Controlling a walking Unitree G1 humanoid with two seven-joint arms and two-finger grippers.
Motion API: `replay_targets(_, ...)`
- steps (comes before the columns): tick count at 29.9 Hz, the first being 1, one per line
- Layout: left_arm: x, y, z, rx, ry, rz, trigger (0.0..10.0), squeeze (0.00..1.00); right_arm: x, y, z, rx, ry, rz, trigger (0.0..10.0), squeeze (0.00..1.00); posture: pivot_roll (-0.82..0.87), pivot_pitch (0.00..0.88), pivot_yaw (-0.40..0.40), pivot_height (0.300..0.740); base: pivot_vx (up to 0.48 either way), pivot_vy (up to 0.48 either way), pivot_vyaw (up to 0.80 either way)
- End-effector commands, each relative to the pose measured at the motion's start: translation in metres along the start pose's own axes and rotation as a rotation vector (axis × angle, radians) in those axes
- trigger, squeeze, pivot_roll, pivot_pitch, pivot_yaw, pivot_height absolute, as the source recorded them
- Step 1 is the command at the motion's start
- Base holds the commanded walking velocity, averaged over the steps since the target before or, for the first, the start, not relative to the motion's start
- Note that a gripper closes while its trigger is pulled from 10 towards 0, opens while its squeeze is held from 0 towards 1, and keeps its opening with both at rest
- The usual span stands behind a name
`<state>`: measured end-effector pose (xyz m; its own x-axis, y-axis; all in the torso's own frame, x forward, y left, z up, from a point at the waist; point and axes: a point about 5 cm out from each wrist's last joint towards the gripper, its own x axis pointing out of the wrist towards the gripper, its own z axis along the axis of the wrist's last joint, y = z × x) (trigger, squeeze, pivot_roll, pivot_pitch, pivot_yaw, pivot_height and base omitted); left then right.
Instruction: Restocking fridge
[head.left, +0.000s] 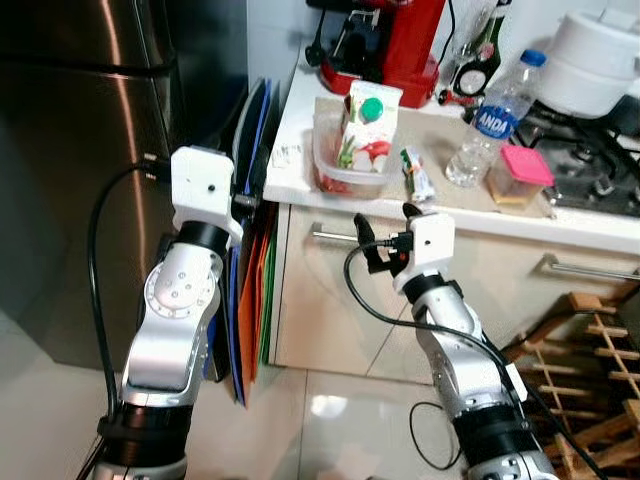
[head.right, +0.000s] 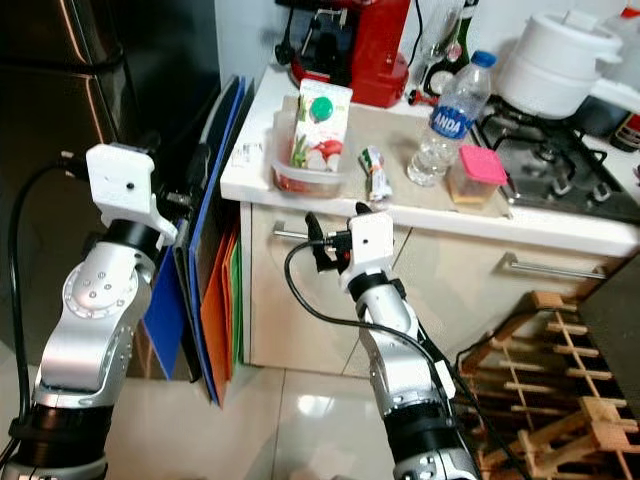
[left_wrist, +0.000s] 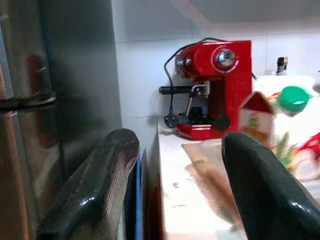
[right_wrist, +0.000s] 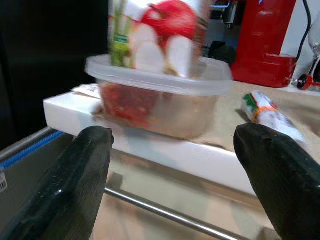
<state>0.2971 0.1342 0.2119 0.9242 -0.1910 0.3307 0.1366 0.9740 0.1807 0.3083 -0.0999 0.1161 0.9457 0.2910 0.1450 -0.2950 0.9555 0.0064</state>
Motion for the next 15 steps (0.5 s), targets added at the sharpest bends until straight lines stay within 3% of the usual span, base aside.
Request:
replay_targets(1, 0.005, -0.009, 0.01, -0.01, -0.037, -0.047, 10.0, 0.0, -0.004, -0.012, 0.0, -0.014, -0.002, -0.038, 10.0, 0.0, 0.08, 0.0, -0.047, 0.74, 0.285, -0.382, 0.0)
replay_targets(5, 0.008, -0.006, 0.012, -0.021, -0.037, -0.034, 10.0, 0.0, -0.004, -0.013, 0.0, -0.017, 0.001, -0.039, 10.0, 0.0, 0.08, 0.0, -0.049, 0.74, 0.322, -0.349, 0.0)
replay_targets(12, 0.022, 0.013, 0.022, 0.047, -0.06, 0.012, 10.0, 0.0, -0.003, -0.013, 0.001, -0.019, 0.0, -0.037, 10.0, 0.0, 0.08, 0.0, -0.049, 0.74, 0.0, 0.0, 0.0)
replay_targets(15, 0.028, 0.013, 0.029, 0.025, -0.076, 0.0, 10.0, 0.0, -0.003, -0.013, 0.002, -0.018, -0.002, -0.037, 10.0, 0.0, 0.08, 0.0, -0.054, 0.74, 0.0, 0.0, 0.0)
